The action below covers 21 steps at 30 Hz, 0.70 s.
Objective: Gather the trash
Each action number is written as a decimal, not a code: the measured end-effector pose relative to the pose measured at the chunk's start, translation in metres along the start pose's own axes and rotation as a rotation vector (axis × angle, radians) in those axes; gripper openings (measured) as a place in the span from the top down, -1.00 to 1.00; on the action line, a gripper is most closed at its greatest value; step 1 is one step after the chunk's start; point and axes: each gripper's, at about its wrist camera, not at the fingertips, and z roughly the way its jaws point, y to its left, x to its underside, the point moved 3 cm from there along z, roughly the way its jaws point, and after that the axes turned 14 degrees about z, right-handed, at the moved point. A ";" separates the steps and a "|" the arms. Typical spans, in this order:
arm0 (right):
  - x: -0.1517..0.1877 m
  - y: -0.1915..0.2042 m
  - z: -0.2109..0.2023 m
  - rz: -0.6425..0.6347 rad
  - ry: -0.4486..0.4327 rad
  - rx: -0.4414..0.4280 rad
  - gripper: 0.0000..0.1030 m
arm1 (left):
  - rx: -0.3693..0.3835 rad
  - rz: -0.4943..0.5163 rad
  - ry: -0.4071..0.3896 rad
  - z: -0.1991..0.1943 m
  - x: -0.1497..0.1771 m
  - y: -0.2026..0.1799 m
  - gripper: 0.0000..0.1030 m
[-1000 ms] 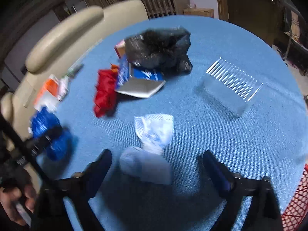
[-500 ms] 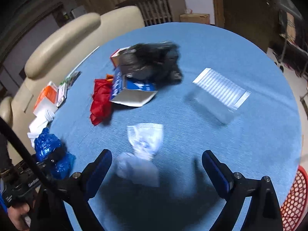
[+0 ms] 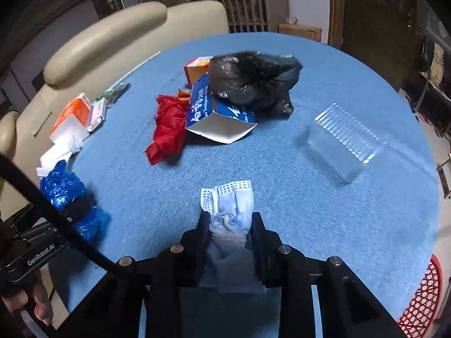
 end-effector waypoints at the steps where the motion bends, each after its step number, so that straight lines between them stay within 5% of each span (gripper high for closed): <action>1: 0.002 -0.003 -0.005 0.003 -0.005 -0.006 0.41 | -0.002 0.003 -0.004 -0.004 0.001 -0.003 -0.21; 21: 0.025 -0.072 -0.070 0.182 -0.072 -0.114 0.41 | 0.009 0.087 -0.050 -0.046 -0.005 -0.058 -0.20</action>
